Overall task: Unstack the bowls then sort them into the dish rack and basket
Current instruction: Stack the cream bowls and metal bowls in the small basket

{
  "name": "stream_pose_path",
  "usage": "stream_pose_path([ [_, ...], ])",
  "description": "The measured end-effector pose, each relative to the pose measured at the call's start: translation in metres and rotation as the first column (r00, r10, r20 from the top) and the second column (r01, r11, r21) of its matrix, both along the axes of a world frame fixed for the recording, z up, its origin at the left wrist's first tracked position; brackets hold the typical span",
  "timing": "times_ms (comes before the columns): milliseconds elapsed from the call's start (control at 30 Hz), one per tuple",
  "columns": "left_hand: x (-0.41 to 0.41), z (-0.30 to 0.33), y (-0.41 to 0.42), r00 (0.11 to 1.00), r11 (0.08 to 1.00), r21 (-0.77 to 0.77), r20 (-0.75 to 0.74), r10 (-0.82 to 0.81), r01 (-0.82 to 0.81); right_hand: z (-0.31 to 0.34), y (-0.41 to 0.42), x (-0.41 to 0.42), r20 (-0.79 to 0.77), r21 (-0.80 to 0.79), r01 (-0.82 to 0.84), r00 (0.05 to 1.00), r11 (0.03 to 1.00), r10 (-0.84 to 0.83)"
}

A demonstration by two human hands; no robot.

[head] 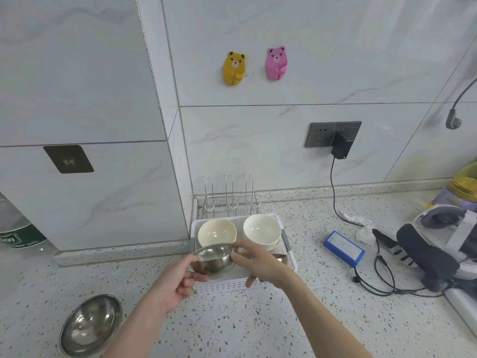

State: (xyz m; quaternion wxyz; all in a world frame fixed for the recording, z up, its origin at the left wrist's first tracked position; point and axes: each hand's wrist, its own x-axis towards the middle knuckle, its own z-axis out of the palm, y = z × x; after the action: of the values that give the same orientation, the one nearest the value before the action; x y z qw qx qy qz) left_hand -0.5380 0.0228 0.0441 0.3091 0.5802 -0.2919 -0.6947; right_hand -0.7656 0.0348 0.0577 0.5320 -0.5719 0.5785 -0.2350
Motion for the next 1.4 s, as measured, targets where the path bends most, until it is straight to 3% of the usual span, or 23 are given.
stream_pose_path([
  [267,-0.004,-0.002,-0.001,0.995,0.996,0.017,0.038,-0.092,0.092,-0.013,-0.011,-0.004,0.128,-0.059,0.041,0.991,0.997,-0.034],
  [800,-0.009,0.006,-0.032,0.947,0.987,-0.064,0.297,-0.121,0.146,-0.002,-0.035,0.003,-0.182,-0.124,0.162,0.966,0.979,-0.183],
  [1200,-0.014,-0.009,-0.038,0.886,0.973,0.051,0.406,-0.225,0.224,-0.019,-0.044,0.01,-0.351,-0.046,0.066,0.933,0.997,-0.078],
  [1400,-0.018,-0.018,-0.038,0.844,0.969,0.017,0.488,-0.222,0.245,-0.031,-0.039,0.014,-0.364,-0.017,0.092,0.927,0.996,-0.092],
])
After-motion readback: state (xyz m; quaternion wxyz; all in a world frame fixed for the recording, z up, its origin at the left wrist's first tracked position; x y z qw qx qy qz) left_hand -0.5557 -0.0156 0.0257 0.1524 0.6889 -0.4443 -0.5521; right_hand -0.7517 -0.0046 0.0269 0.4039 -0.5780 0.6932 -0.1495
